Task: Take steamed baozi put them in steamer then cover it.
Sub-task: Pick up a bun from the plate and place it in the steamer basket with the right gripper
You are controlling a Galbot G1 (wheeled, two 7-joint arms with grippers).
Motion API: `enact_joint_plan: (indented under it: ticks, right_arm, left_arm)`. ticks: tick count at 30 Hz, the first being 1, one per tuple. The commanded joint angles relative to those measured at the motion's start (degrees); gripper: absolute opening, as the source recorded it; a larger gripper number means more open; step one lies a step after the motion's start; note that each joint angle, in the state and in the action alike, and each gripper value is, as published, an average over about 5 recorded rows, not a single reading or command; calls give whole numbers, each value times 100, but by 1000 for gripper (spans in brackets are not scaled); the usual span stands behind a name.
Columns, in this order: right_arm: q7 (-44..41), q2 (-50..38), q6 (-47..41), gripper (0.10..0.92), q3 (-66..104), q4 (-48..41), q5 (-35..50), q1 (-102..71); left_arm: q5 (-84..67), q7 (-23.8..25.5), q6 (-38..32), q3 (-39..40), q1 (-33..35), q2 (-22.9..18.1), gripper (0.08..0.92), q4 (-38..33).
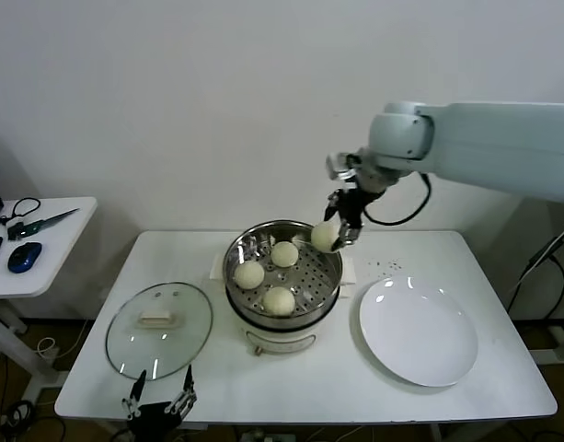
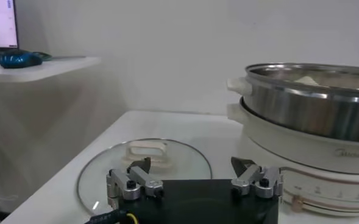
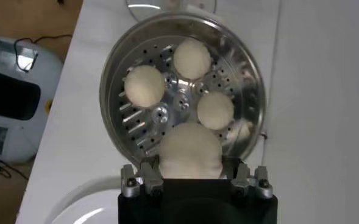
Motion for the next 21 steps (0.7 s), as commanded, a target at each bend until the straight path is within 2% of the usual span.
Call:
enact_joint_plan:
  ticks: [1,9,21]
  right_arm:
    - [705,783,-501,687,56,-282,-110,-1221]
    - [906,680,-485,684,282,-839,-480,-1859]
    - [844,715,-428,687,419,-964,-565,-1930]
  left_arm:
    - [-14,0,3,-4,8,8,823,-8]
    - [-51,-1,17,-31,-2,16,823,2]
    - [-64,-4,28,-23,-31,16,823,24]
